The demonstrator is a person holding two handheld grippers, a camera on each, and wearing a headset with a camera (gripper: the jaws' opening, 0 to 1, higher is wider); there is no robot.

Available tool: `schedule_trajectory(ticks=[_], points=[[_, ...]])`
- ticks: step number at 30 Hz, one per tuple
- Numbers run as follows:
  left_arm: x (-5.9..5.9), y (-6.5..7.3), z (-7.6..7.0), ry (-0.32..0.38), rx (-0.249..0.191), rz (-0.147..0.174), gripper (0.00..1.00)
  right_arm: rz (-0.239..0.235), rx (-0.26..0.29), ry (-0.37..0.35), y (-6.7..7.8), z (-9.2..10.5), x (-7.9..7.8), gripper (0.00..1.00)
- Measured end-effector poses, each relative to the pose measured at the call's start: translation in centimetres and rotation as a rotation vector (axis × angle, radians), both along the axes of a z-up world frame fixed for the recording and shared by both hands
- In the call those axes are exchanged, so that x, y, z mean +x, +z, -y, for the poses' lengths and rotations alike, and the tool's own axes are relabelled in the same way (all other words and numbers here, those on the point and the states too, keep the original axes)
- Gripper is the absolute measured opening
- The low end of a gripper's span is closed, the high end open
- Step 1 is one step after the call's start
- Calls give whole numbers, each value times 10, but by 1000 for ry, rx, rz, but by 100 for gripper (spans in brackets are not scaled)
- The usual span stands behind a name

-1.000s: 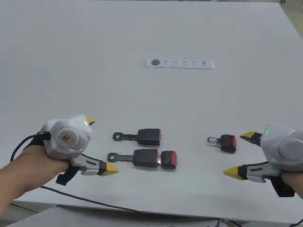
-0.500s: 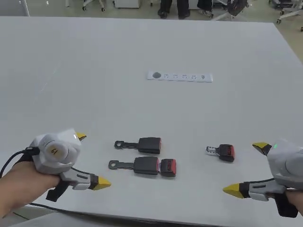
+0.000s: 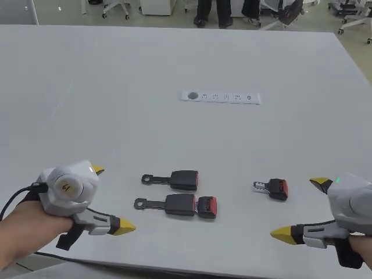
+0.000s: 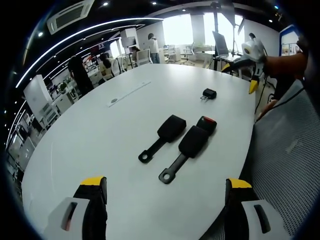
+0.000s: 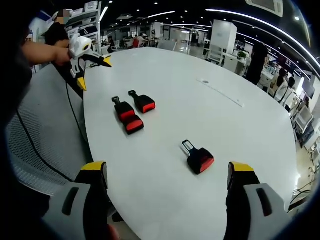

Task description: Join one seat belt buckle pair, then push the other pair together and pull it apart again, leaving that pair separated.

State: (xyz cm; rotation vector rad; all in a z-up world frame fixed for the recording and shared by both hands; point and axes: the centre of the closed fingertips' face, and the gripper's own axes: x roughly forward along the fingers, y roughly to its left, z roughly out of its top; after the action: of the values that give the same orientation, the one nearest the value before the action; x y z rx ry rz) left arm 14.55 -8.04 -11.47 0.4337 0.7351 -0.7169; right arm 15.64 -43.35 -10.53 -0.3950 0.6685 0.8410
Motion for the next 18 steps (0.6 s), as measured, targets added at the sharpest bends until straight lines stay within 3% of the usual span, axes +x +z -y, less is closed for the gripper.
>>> schedule_trajectory(ticks=[18], points=[[-3, 4, 3, 8, -8, 0, 100, 5, -25, 4, 2, 2, 2, 100]])
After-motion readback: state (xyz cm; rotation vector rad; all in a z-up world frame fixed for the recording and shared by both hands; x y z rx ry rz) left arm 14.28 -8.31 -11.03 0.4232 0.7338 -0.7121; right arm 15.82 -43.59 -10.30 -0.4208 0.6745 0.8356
